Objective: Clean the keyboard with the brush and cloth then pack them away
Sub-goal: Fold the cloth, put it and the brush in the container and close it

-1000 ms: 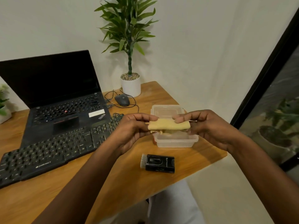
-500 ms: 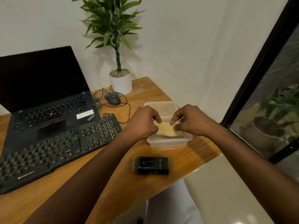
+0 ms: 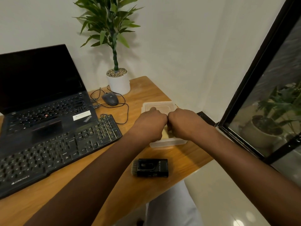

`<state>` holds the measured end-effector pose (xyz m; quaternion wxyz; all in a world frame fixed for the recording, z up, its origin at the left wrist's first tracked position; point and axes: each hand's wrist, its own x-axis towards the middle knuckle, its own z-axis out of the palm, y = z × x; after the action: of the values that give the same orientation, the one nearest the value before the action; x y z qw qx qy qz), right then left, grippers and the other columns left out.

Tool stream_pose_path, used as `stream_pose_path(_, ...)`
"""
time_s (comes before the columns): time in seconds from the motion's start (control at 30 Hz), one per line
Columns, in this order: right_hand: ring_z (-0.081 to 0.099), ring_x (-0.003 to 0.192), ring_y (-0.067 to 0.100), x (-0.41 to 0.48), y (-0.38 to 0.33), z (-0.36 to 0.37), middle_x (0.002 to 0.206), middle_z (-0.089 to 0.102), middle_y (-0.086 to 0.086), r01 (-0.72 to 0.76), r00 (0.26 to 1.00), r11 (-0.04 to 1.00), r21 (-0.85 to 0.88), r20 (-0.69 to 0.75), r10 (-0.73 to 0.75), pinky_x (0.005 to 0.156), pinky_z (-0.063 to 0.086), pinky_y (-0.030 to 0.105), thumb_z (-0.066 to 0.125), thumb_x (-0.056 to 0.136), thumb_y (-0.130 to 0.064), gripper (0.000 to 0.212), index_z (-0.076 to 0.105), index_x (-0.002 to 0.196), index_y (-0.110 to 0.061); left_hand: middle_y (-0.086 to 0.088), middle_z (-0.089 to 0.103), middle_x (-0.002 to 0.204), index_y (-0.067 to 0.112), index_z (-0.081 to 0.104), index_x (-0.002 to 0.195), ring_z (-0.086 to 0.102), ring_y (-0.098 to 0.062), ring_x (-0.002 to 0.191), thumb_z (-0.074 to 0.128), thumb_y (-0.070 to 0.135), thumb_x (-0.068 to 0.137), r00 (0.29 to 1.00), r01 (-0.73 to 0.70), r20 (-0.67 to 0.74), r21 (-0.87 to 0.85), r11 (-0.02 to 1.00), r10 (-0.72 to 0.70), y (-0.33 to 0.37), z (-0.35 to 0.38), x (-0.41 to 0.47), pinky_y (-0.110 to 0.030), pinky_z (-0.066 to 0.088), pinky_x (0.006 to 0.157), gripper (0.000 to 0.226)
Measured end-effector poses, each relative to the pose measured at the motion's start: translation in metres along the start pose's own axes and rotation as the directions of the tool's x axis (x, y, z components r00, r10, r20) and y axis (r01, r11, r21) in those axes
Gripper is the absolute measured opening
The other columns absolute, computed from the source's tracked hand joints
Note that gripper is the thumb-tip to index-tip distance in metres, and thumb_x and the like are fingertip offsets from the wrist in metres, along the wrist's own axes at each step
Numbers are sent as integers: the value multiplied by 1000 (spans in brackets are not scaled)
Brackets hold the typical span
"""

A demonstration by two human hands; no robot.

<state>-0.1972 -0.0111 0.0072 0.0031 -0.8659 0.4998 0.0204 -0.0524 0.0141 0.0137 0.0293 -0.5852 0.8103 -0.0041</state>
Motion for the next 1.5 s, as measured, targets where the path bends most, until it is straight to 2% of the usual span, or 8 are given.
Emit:
stream_pose_path(0.2, 72, 96, 24, -2, 5, 0, 117, 74, 7, 7, 999, 998, 57, 52, -10, 91, 63, 37, 73, 93, -15, 30, 77, 122, -19, -8, 62, 112, 30, 72, 122, 43, -20, 90, 69, 27, 92, 999, -44, 0, 40, 998, 44, -18, 3, -8, -33, 36, 78, 30)
stream_pose_path(0.47, 69, 92, 7, -37, -2, -24, 106, 78, -9, 9, 994, 901, 433, -104, 40, 83, 59, 27, 78, 91, -22, 21, 83, 112, -24, 10, 69, 107, 30, 75, 118, 51, -6, 92, 68, 29, 94, 967, -21, -247, -341, 940, -67, -49, -12, -61, -31, 44, 74, 24)
stream_pose_path(0.63, 69, 86, 0, -75, -31, -18, 92, 77, -16, 58, 997, 827, 559, -80, -16, 76, 58, 23, 83, 88, -33, 16, 84, 103, -30, 17, 66, 100, 32, 76, 114, 60, -2, 83, 72, 25, 95, 969, 52, -185, -499, 865, -164, -57, -8, -117, -26, 52, 72, 21)
stream_pose_path(0.83, 69, 97, 7, -86, -62, 21, 114, 76, -12, 121, 993, 910, 397, -36, -117, 81, 61, 38, 70, 90, -58, 43, 76, 124, -33, 18, 61, 112, 39, 63, 131, 59, -4, 89, 78, 40, 89, 982, 152, -11, -541, 827, -188, -57, 31, -158, -36, 58, 79, 45)
stream_pose_path(0.97, 66, 81, 7, -87, -73, 33, 93, 74, -10, 170, 985, 942, 290, -34, -167, 65, 58, 36, 63, 87, -70, 45, 74, 111, -34, 21, 56, 124, 42, 48, 148, 53, 2, 98, 81, 53, 79, 996, 79, 6, -556, 827, -91, -51, 52, -164, -28, 51, 84, 77)
stream_pose_path(1.13, 63, 86, 7, -88, -74, 37, 99, 71, -14, 162, 986, 934, 319, -27, -162, 67, 55, 31, 67, 84, -72, 47, 71, 118, -40, 22, 56, 129, 40, 51, 146, 51, -1, 114, 78, 53, 79, 998, 40, -20, -568, 822, -63, -42, 64, -160, -34, 51, 97, 74)
stream_pose_path(1.3, 63, 87, 3, -92, -69, 31, 97, 69, -18, 134, 989, 857, 498, -18, -144, 72, 57, 33, 73, 77, -74, 48, 72, 112, -42, 24, 63, 113, 40, 63, 132, 55, 1, 102, 79, 55, 79, 997, 17, -53, -608, 794, -62, -43, 59, -157, -33, 52, 84, 58)
stream_pose_path(1.5, 73, 83, 7, -83, -57, 17, 94, 79, -8, -30, 994, 576, 817, 86, -71, 72, 59, 35, 76, 88, -61, 32, 81, 100, -32, 30, 61, 108, 43, 66, 128, 50, 2, 102, 87, 52, 73, 982, -35, -165, -621, 783, -87, -41, 38, -155, -29, 46, 79, 59)
